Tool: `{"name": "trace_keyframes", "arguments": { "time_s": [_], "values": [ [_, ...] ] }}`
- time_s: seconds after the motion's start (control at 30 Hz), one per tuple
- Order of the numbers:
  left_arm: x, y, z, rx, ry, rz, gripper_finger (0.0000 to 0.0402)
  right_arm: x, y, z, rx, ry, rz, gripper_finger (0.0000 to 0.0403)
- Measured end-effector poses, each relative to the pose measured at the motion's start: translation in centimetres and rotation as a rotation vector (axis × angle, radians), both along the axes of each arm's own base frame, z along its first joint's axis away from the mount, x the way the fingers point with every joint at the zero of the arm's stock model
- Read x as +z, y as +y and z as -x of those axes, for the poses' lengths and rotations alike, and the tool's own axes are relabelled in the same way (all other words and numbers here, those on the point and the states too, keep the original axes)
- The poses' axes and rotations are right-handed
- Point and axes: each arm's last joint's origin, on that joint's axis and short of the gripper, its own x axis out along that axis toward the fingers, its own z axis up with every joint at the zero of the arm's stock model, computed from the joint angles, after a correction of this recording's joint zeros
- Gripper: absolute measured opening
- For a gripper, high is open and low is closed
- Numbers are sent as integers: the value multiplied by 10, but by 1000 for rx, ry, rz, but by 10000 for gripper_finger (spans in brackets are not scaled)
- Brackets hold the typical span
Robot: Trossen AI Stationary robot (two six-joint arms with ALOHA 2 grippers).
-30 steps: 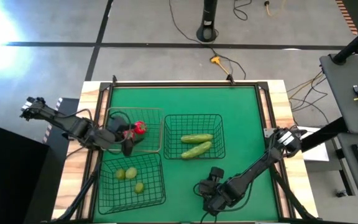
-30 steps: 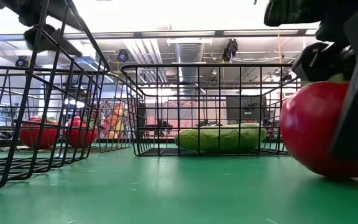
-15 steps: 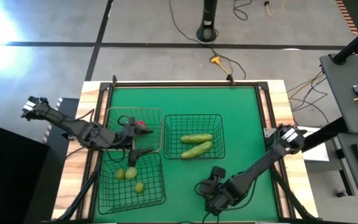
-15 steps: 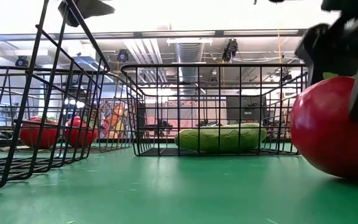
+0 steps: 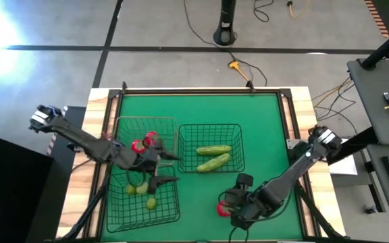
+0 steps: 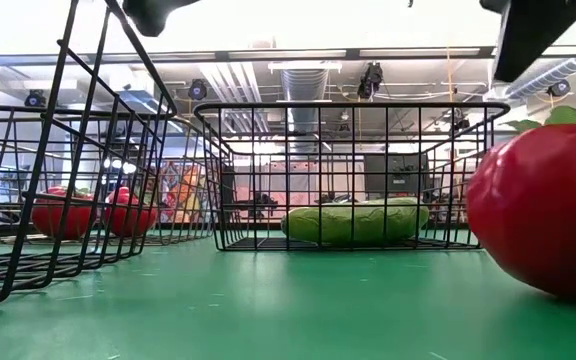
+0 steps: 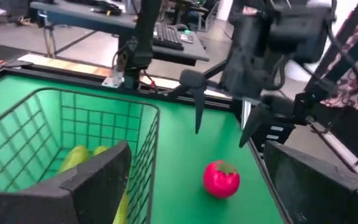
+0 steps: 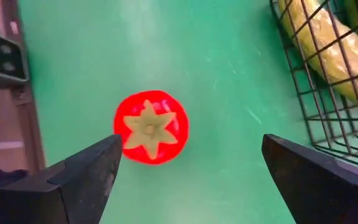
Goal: Sort produce into baskets
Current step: Put the tomato into the gold wire basket
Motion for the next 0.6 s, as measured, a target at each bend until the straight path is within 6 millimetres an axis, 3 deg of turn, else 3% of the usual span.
{"name": "trace_keyframes", "arguments": {
  "time_s": [0.17,0.33,0.6],
  "values": [
    [-12,-10,-22,1,-15,-8,348,15,2,19,20,23,-20,380],
    [-7,-20,-45,34,10,-28,348,28,1,40,25,55,-4,380],
    [-6,-47,-83,120,252,-23,348,45,-4,60,68,60,18,380]
  ]
}}
